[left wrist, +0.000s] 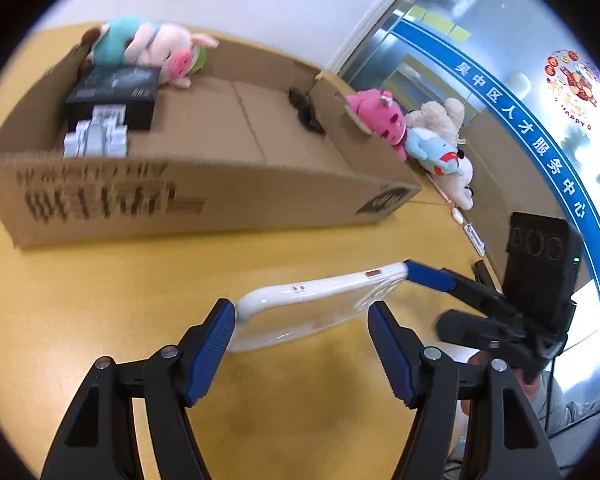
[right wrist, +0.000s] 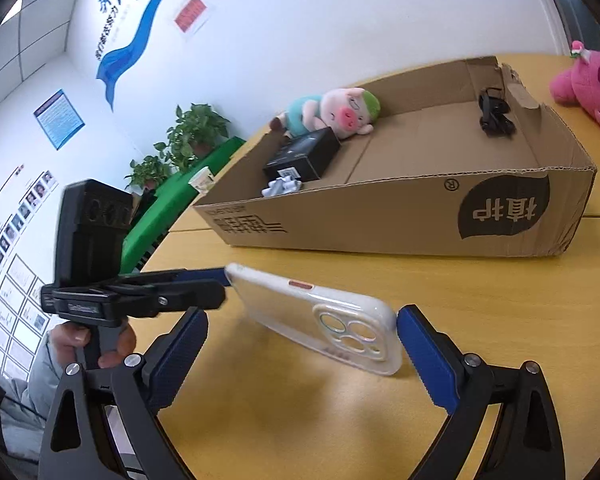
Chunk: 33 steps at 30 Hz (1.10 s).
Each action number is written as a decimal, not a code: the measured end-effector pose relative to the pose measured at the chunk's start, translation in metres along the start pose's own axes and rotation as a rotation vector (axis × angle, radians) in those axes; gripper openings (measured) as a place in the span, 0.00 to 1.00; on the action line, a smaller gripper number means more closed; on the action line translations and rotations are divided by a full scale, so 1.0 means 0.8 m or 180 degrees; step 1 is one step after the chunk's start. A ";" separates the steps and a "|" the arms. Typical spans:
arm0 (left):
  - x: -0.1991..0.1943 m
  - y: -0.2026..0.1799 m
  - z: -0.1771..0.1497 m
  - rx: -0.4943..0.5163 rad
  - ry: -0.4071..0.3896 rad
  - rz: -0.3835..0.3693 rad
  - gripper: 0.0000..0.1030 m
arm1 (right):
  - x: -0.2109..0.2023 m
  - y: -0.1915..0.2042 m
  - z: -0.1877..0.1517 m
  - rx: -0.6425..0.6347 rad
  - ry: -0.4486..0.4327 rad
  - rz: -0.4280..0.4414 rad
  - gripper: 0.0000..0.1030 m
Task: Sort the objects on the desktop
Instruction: 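Position the right gripper over the phone case rim while the left gripper hovers nearby, then close the right gripper on the phone case rim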
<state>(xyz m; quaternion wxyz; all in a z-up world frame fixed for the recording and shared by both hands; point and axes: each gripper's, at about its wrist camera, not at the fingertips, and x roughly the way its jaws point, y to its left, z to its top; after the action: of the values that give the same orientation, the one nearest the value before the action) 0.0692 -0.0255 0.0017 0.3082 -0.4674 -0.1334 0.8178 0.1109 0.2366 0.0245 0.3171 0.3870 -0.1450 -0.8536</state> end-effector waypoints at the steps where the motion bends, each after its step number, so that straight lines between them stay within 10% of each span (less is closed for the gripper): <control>1: -0.002 0.001 -0.004 -0.0028 -0.0011 -0.0025 0.66 | -0.003 0.004 -0.004 -0.0022 -0.0013 0.0027 0.94; 11: -0.009 0.008 -0.035 -0.0218 0.0092 -0.0133 0.66 | -0.017 0.023 -0.041 -0.0090 0.0128 0.0115 0.94; 19: 0.017 0.022 -0.043 -0.0342 0.0293 0.0349 0.65 | 0.013 0.013 -0.060 -0.0294 0.0506 -0.0614 0.80; 26: 0.024 0.015 -0.048 -0.0234 0.0302 0.0562 0.15 | 0.027 0.013 -0.069 -0.0456 0.0654 -0.0856 0.39; 33: 0.023 0.017 -0.051 -0.0205 0.0347 0.0654 0.06 | 0.021 0.002 -0.067 -0.0437 0.0626 -0.0960 0.20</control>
<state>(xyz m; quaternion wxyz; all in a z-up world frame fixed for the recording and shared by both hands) 0.0919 -0.0273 -0.0393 0.2144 -0.5320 -0.0940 0.8137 0.1431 0.2245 -0.0195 0.2239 0.4634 0.0050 -0.8574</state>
